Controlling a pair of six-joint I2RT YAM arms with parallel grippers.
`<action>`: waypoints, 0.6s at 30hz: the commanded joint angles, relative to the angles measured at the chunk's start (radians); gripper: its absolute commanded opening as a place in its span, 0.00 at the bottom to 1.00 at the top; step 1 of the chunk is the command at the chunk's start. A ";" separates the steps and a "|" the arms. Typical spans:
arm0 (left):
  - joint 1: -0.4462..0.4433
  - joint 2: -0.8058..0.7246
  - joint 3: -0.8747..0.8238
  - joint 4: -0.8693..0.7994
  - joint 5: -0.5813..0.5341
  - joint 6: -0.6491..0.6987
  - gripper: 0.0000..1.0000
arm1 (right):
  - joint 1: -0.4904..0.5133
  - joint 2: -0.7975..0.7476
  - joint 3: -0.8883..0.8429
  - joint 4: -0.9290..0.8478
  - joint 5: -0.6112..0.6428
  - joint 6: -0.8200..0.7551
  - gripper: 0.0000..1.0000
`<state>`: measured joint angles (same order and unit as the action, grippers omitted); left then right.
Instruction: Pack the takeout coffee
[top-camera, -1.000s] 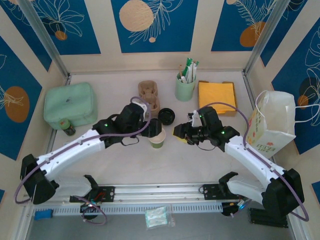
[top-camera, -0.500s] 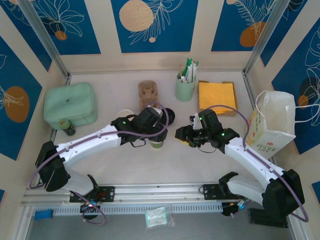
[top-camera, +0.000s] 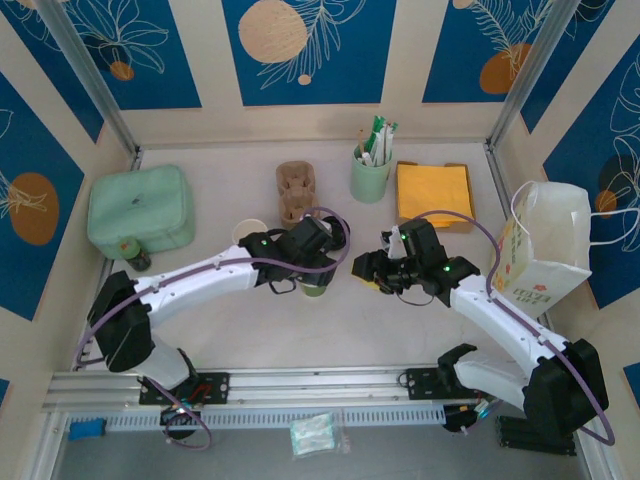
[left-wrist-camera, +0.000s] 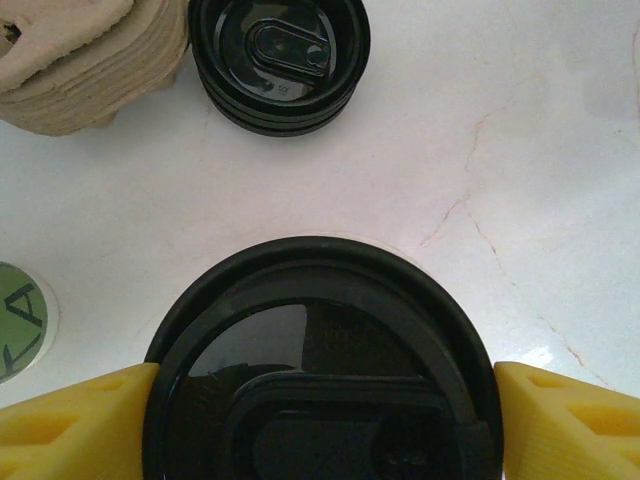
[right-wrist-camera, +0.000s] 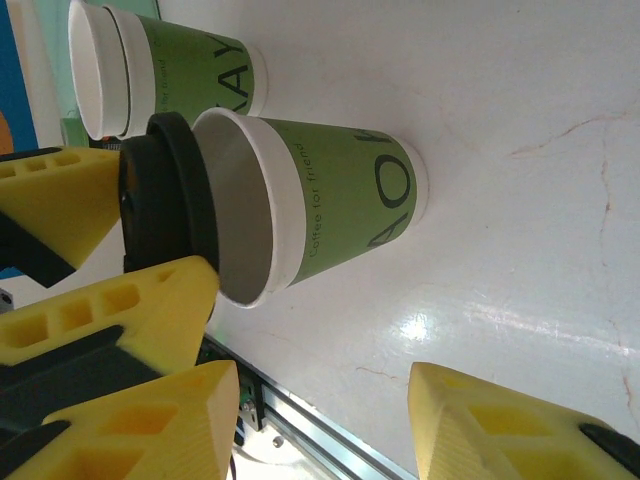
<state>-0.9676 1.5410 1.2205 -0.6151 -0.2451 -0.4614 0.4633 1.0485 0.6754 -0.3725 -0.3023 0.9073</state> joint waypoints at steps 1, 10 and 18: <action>-0.017 0.022 0.036 -0.019 -0.008 0.022 0.78 | -0.006 -0.013 -0.013 0.009 -0.006 -0.016 0.48; -0.026 0.061 0.050 -0.024 -0.006 0.030 0.78 | -0.010 -0.013 -0.014 0.015 -0.010 -0.015 0.48; -0.033 0.074 0.050 -0.044 -0.035 0.034 0.79 | -0.016 -0.010 -0.011 0.018 -0.014 -0.017 0.49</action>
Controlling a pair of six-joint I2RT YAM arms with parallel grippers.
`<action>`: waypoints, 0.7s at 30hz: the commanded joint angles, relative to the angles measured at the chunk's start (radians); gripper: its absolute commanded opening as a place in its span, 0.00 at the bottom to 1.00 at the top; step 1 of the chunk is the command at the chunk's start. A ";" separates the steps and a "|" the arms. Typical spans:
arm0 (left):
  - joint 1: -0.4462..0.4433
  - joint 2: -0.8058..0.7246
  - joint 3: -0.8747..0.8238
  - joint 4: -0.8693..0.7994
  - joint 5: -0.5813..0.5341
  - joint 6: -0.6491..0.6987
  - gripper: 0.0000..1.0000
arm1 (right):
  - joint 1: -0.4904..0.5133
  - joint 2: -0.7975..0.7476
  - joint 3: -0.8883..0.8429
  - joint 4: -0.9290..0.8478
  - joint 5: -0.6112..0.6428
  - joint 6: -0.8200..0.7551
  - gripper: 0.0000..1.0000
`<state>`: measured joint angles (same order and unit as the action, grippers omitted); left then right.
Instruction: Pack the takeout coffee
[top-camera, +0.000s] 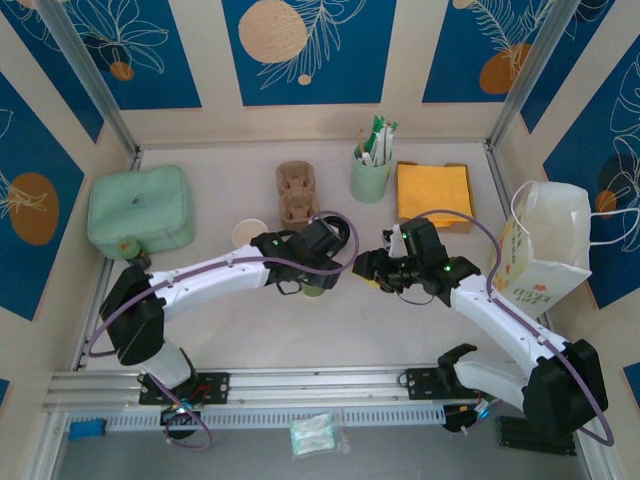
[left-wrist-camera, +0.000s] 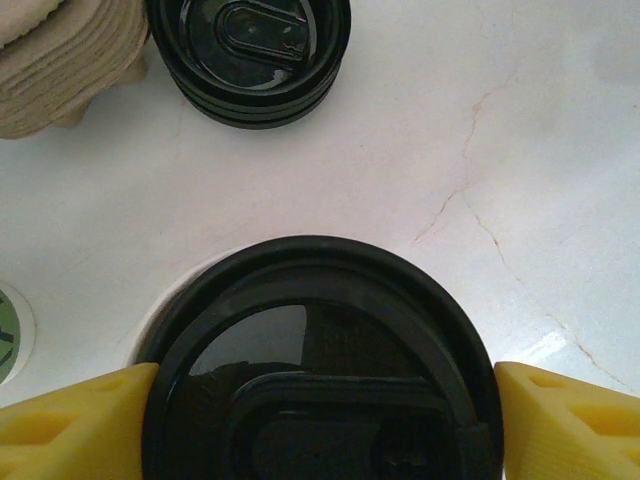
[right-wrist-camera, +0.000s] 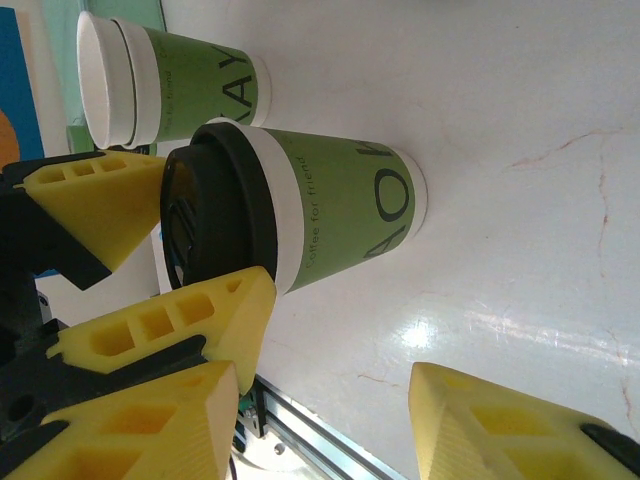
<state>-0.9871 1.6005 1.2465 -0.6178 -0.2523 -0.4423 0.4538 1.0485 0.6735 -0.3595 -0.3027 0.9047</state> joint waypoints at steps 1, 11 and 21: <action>-0.013 0.015 0.025 -0.044 -0.029 0.016 0.79 | -0.007 -0.010 -0.009 0.005 -0.013 -0.017 0.49; -0.021 0.015 0.053 -0.068 -0.054 0.028 0.79 | -0.011 -0.008 -0.007 0.004 -0.014 -0.016 0.49; -0.022 0.024 0.044 -0.071 -0.053 0.032 0.80 | -0.016 -0.010 -0.003 -0.001 -0.013 -0.016 0.49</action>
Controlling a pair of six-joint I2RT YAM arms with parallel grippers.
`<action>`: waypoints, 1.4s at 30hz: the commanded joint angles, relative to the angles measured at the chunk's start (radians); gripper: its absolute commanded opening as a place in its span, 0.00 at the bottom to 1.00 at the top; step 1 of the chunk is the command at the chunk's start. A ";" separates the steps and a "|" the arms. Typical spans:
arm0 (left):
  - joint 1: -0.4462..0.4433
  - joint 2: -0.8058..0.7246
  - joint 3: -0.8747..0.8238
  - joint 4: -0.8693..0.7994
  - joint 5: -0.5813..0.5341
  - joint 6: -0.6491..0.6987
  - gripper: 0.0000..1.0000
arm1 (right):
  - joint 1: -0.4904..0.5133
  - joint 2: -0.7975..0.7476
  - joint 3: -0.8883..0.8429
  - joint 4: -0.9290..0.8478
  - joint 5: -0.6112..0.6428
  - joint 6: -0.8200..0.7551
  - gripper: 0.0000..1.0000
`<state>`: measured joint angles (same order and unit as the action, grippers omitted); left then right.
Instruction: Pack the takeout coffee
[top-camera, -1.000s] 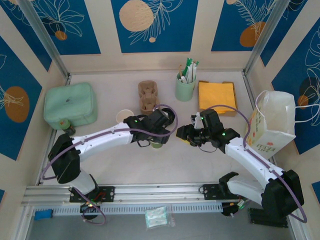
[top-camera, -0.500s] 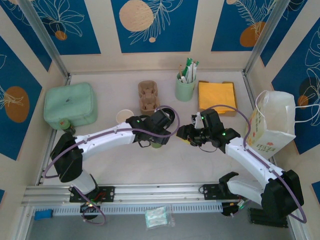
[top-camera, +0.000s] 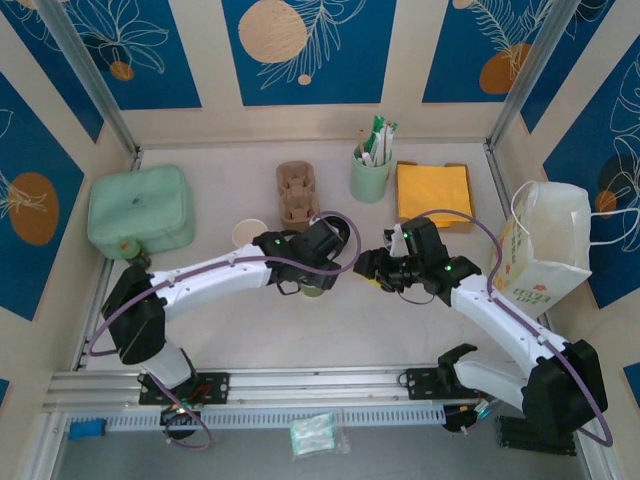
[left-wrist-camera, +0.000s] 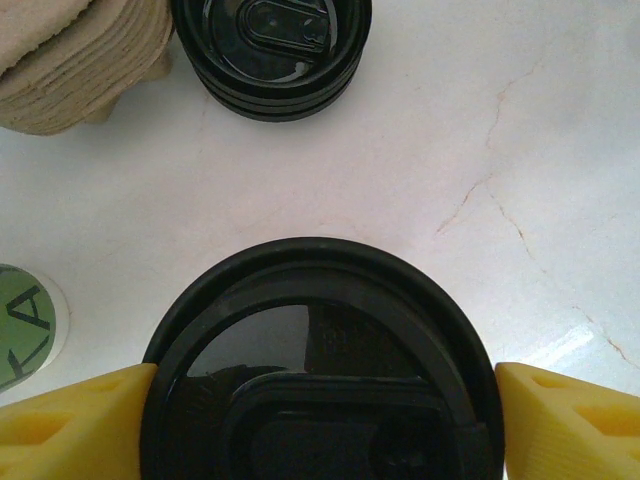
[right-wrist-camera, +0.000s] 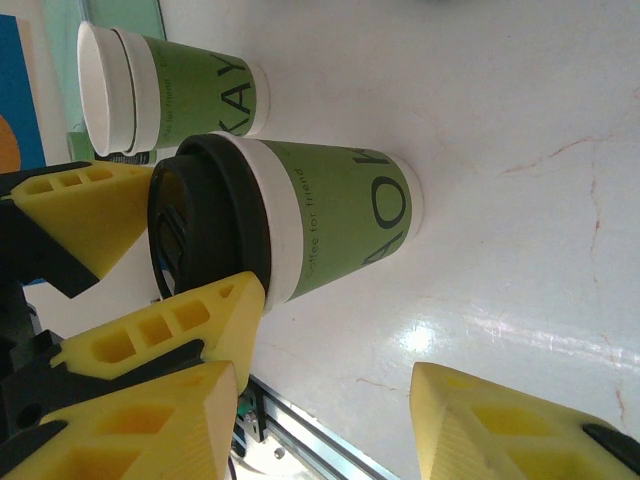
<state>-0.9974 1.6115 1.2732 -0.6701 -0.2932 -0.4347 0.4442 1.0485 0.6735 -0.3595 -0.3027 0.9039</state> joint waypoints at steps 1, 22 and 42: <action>-0.012 0.014 0.017 -0.017 -0.012 0.024 0.80 | -0.007 -0.010 -0.001 -0.002 -0.013 -0.019 0.50; -0.013 0.005 0.040 -0.036 -0.008 0.027 0.91 | -0.008 -0.010 0.026 -0.021 -0.007 -0.028 0.58; -0.006 -0.049 0.133 -0.095 -0.086 0.045 0.99 | -0.012 0.002 0.057 -0.071 -0.003 -0.069 0.59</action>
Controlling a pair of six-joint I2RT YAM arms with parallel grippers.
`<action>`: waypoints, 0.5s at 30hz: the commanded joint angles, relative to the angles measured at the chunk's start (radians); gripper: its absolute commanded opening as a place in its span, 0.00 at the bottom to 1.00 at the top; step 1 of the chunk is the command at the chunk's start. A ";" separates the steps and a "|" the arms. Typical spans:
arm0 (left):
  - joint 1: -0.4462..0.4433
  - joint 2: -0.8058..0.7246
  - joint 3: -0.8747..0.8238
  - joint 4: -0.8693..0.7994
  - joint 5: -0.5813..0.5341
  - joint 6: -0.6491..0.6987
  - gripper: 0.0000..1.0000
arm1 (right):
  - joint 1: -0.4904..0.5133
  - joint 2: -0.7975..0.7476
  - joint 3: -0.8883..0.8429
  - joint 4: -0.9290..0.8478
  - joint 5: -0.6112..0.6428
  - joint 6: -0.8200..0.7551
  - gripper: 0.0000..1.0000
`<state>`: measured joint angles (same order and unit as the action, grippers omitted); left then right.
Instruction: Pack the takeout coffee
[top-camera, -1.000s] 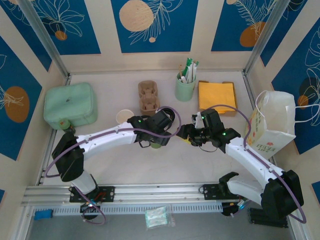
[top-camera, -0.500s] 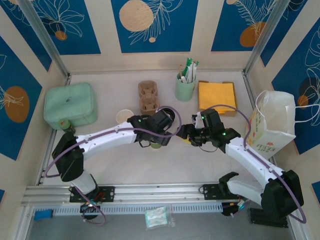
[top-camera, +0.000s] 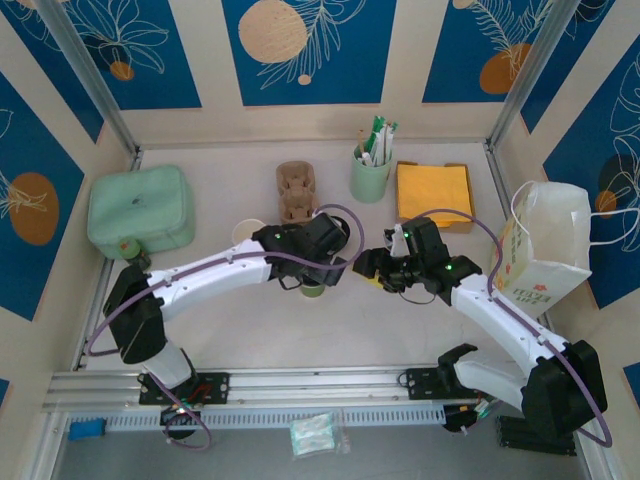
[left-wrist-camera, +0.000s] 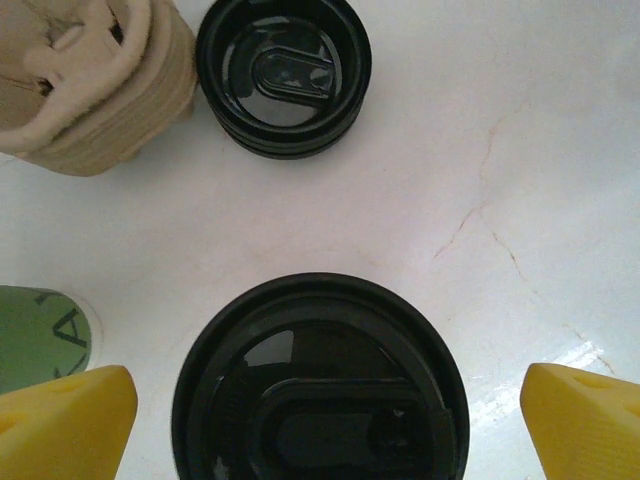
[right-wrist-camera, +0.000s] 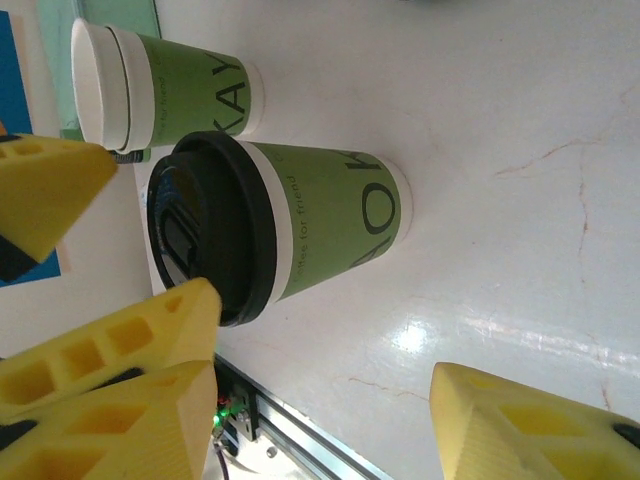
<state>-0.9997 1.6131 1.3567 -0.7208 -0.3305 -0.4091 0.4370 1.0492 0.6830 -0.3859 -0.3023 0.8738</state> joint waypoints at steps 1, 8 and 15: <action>0.000 -0.063 0.055 -0.052 -0.057 0.020 1.00 | -0.002 0.007 0.058 -0.055 -0.001 -0.048 0.59; 0.075 -0.190 -0.031 -0.072 0.002 -0.053 0.99 | 0.035 0.088 0.160 -0.127 0.041 -0.097 0.59; 0.212 -0.348 -0.271 0.013 0.160 -0.174 0.99 | 0.102 0.240 0.284 -0.155 0.098 -0.141 0.58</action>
<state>-0.8227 1.2972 1.1526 -0.7280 -0.2584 -0.5152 0.5175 1.2469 0.9169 -0.4973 -0.2340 0.7727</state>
